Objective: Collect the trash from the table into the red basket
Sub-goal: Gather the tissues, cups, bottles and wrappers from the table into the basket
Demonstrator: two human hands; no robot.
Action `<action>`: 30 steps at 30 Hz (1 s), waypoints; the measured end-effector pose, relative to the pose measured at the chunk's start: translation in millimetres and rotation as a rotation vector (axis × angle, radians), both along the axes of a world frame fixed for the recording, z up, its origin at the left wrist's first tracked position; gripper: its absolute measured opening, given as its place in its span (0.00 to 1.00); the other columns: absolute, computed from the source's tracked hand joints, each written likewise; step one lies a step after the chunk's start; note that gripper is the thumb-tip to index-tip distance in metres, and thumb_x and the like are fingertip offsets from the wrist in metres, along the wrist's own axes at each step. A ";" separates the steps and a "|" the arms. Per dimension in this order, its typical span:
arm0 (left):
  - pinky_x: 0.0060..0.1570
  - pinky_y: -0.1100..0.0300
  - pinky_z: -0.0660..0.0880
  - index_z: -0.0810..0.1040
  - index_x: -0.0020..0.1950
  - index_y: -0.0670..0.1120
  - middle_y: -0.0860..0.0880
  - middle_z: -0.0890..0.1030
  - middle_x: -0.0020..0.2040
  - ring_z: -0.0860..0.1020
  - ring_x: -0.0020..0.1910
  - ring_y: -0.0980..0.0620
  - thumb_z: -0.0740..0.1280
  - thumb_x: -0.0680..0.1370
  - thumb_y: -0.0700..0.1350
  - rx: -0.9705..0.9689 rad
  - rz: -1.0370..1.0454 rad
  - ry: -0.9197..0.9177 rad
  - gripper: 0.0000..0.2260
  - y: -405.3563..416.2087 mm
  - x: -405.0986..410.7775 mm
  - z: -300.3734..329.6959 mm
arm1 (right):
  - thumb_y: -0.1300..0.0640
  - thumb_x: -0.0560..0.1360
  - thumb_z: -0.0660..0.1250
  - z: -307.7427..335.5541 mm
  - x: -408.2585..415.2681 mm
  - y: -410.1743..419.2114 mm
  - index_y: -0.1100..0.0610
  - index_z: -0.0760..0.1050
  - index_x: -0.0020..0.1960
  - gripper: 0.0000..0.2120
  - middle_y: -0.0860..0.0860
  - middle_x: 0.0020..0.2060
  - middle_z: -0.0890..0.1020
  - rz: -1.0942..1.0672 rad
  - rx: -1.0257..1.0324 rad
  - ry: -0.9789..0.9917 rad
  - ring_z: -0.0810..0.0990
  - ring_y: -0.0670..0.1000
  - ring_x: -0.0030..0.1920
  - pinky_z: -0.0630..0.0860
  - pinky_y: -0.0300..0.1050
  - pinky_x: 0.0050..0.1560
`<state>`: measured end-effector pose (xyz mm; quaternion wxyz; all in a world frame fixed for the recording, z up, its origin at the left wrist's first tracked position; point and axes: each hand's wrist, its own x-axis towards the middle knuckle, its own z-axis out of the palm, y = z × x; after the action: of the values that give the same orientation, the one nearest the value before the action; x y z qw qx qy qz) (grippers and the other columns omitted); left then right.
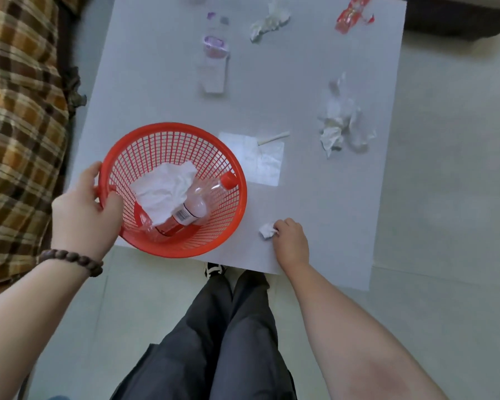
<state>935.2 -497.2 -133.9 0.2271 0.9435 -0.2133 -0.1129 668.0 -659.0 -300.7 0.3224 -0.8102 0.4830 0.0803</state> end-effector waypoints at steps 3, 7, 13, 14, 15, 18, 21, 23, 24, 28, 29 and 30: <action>0.48 0.50 0.74 0.70 0.68 0.48 0.42 0.82 0.47 0.80 0.41 0.42 0.60 0.72 0.48 -0.017 -0.010 -0.010 0.24 -7.5 0.4 13.6 | 0.66 0.73 0.60 44.5 17.0 -12.3 0.60 0.77 0.50 0.09 0.56 0.48 0.77 -0.153 -0.018 -0.171 0.73 0.56 0.51 0.68 0.45 0.43; 0.49 0.49 0.75 0.68 0.70 0.45 0.40 0.81 0.50 0.79 0.46 0.39 0.61 0.75 0.43 -0.032 -0.080 0.008 0.22 -12.7 5.0 35.1 | 0.65 0.71 0.64 125.4 54.6 -27.4 0.58 0.77 0.47 0.07 0.50 0.45 0.78 -0.296 -0.146 -0.436 0.76 0.52 0.46 0.66 0.39 0.43; 0.50 0.48 0.73 0.66 0.72 0.43 0.38 0.81 0.55 0.78 0.51 0.36 0.61 0.77 0.41 -0.044 -0.155 0.026 0.23 -24.6 7.1 58.6 | 0.64 0.69 0.66 206.1 126.3 -12.1 0.58 0.78 0.46 0.07 0.51 0.43 0.79 -0.125 -0.134 -0.647 0.76 0.49 0.46 0.67 0.36 0.44; 0.50 0.49 0.73 0.66 0.72 0.43 0.38 0.81 0.54 0.78 0.51 0.36 0.61 0.77 0.41 -0.052 -0.168 0.027 0.23 -26.5 6.3 60.4 | 0.65 0.69 0.66 210.5 137.6 -7.9 0.58 0.78 0.46 0.08 0.52 0.43 0.79 -0.064 -0.143 -0.644 0.76 0.51 0.46 0.66 0.38 0.45; 0.49 0.50 0.72 0.66 0.72 0.44 0.38 0.81 0.53 0.78 0.50 0.36 0.61 0.77 0.41 -0.058 -0.177 0.028 0.23 -28.3 5.6 61.7 | 0.65 0.69 0.65 213.0 147.5 -4.1 0.59 0.78 0.46 0.08 0.53 0.43 0.79 -0.005 -0.147 -0.631 0.75 0.52 0.47 0.66 0.39 0.45; 0.47 0.51 0.72 0.65 0.73 0.45 0.40 0.82 0.52 0.78 0.49 0.37 0.61 0.77 0.43 -0.074 -0.197 0.033 0.23 -33.8 3.8 62.7 | 0.62 0.70 0.65 209.8 170.0 2.5 0.58 0.77 0.49 0.08 0.53 0.47 0.78 0.147 -0.131 -0.546 0.73 0.54 0.51 0.67 0.42 0.48; 0.43 0.57 0.69 0.66 0.73 0.45 0.41 0.82 0.52 0.78 0.48 0.39 0.61 0.77 0.42 -0.099 -0.178 0.047 0.23 -40.6 3.3 59.3 | 0.55 0.72 0.68 199.3 176.2 1.4 0.55 0.73 0.62 0.19 0.54 0.61 0.74 0.284 -0.097 -0.356 0.68 0.56 0.62 0.66 0.50 0.62; 0.42 0.59 0.67 0.65 0.73 0.45 0.41 0.81 0.53 0.78 0.48 0.40 0.61 0.77 0.42 -0.097 -0.156 0.070 0.23 -44.9 5.3 56.0 | 0.52 0.72 0.69 197.1 172.6 -3.4 0.52 0.70 0.67 0.24 0.53 0.67 0.69 0.268 -0.060 -0.331 0.64 0.55 0.68 0.62 0.51 0.68; 0.43 0.58 0.68 0.65 0.73 0.46 0.41 0.81 0.54 0.78 0.49 0.40 0.61 0.77 0.42 -0.093 -0.146 0.082 0.23 -46.9 6.6 54.3 | 0.51 0.72 0.69 197.5 169.2 -7.1 0.51 0.70 0.67 0.24 0.53 0.68 0.68 0.232 -0.058 -0.360 0.63 0.55 0.69 0.61 0.51 0.69; 0.50 0.51 0.72 0.64 0.74 0.46 0.40 0.80 0.57 0.77 0.52 0.38 0.60 0.78 0.43 -0.043 -0.077 0.094 0.23 -52.3 14.8 48.0 | 0.54 0.72 0.69 196.1 148.2 -37.8 0.56 0.74 0.63 0.20 0.56 0.63 0.72 0.065 -0.163 -0.532 0.69 0.56 0.64 0.65 0.48 0.66; 0.49 0.50 0.72 0.64 0.74 0.47 0.40 0.80 0.56 0.77 0.52 0.37 0.60 0.78 0.44 -0.030 -0.053 0.090 0.23 -53.4 16.6 46.2 | 0.54 0.72 0.69 192.1 140.5 -49.5 0.56 0.73 0.63 0.20 0.56 0.62 0.72 0.012 -0.182 -0.542 0.70 0.56 0.63 0.66 0.47 0.65; 0.49 0.50 0.72 0.64 0.74 0.46 0.39 0.80 0.56 0.77 0.51 0.37 0.59 0.78 0.44 -0.020 -0.023 0.081 0.23 -54.8 17.7 44.5 | 0.54 0.73 0.68 184.9 132.2 -63.2 0.57 0.73 0.62 0.19 0.56 0.61 0.72 -0.036 -0.193 -0.526 0.70 0.55 0.62 0.66 0.47 0.63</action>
<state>952.9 -552.0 -89.4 0.2437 0.9333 -0.2160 -0.1514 800.2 -722.1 -115.8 0.3593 -0.8215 0.4024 -0.1848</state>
